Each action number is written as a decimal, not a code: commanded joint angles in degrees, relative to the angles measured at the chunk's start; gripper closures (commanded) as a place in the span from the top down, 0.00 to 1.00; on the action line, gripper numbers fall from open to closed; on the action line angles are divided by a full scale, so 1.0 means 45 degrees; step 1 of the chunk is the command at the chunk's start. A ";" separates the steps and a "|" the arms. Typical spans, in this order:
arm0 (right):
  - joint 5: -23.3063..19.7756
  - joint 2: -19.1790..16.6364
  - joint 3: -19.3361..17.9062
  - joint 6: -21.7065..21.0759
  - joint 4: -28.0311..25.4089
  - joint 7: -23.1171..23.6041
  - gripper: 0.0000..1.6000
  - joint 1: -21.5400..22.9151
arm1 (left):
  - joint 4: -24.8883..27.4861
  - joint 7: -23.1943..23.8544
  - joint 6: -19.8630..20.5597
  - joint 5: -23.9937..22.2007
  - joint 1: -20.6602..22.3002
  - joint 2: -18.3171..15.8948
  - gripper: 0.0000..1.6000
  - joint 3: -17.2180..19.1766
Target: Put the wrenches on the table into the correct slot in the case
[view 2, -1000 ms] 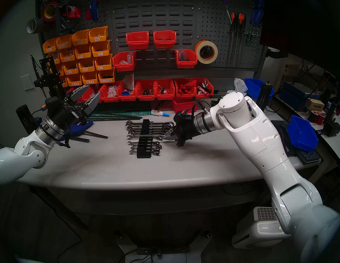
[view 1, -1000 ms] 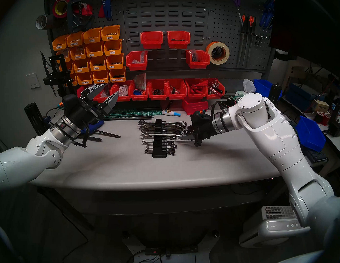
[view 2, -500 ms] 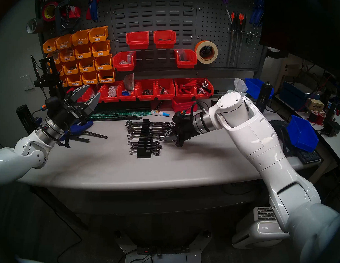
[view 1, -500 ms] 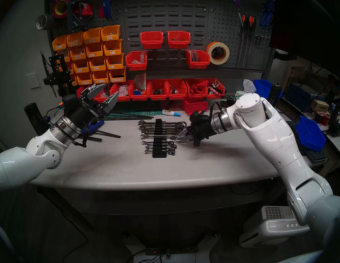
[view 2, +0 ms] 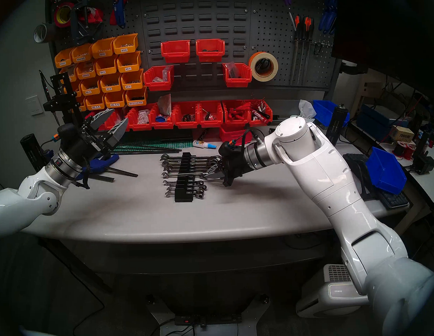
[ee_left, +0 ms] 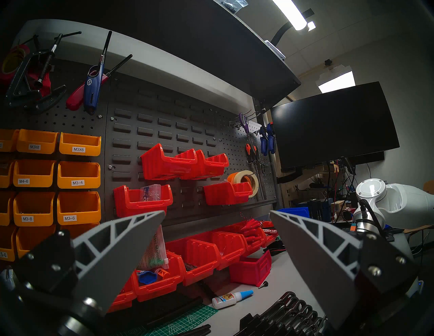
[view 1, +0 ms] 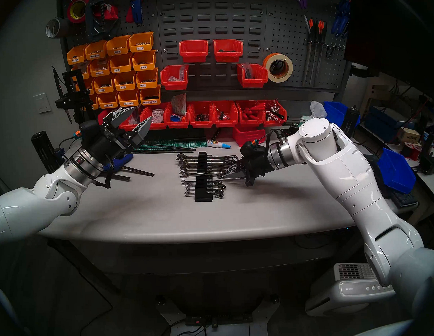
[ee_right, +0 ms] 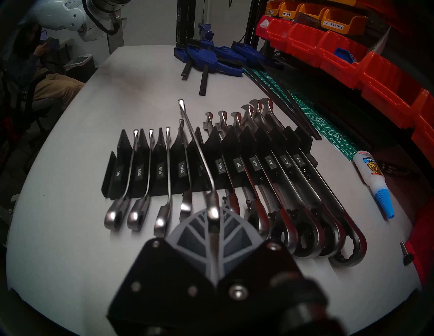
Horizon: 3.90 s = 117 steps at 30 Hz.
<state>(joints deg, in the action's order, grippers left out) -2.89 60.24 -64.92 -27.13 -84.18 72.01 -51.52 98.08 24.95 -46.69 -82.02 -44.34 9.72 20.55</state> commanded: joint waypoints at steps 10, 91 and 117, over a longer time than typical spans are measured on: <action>-0.0108 0.0139 -0.0399 -0.0005 -0.0220 -0.0147 0.00 0.0591 | 0.0007 -0.0032 -0.0204 -0.0032 0.0313 -0.0008 1.00 0.0313; -0.0187 0.0710 -0.0974 -0.0513 0.0108 -0.0328 0.67 0.0805 | 0.0011 -0.0031 -0.0190 -0.0033 0.0313 -0.0012 1.00 0.0311; -0.1643 0.1505 -0.3786 0.1230 -0.1327 -0.2569 1.00 -0.1280 | 0.0005 -0.0033 -0.0214 -0.0032 0.0312 -0.0005 1.00 0.0314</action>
<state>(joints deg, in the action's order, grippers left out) -8.91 66.10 -79.89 -22.22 -87.74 61.54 -57.03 98.09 24.95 -46.69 -82.03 -44.35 9.72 20.55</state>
